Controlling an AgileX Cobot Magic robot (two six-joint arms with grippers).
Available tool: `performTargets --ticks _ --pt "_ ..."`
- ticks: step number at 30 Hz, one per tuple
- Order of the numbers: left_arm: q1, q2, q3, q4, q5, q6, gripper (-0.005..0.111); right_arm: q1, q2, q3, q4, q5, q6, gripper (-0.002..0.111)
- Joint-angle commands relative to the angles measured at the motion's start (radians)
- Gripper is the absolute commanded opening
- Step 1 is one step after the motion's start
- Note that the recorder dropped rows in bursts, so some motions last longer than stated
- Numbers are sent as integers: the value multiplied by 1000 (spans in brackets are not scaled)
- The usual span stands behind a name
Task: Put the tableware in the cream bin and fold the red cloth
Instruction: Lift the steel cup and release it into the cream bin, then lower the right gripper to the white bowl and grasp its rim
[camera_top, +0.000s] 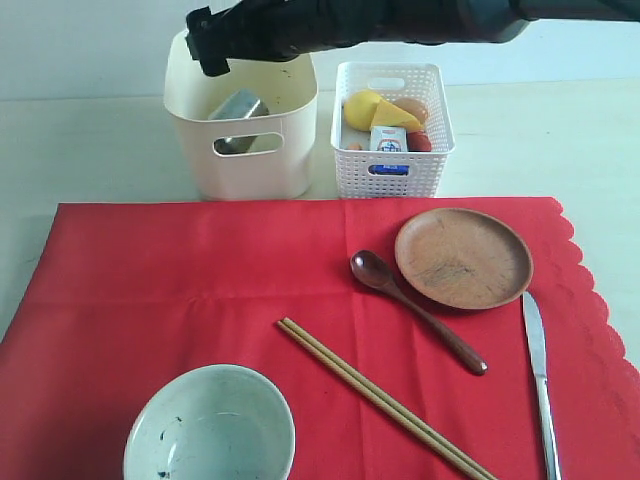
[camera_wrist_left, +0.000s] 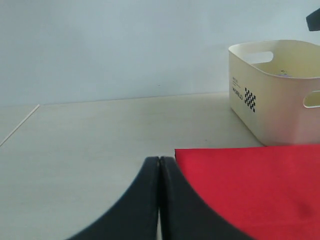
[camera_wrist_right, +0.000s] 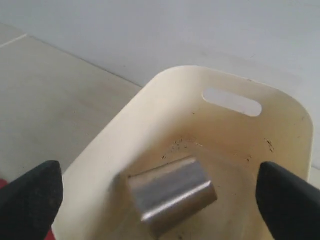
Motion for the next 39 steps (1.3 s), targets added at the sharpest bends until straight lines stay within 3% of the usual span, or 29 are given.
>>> performTargets --ticks 1,6,14,18,31,39 --pt "1 -6 -1 4 -7 -5 0 -3 -67 -4 -63 134 -21 99" --pt "1 -6 -1 4 -7 -5 0 -3 -124 -2 -101 279 -21 83" --pt "1 -6 -1 4 -7 -5 0 -3 -149 0 -117 502 -35 23" --pt "1 -6 -1 4 -7 -5 0 -3 -164 58 -105 468 -35 0" --pt "1 -6 -1 4 -7 -5 0 -3 -324 498 -85 67 -33 0" --pt "1 -6 -1 4 -7 -5 0 -3 -404 604 -67 63 -69 0"
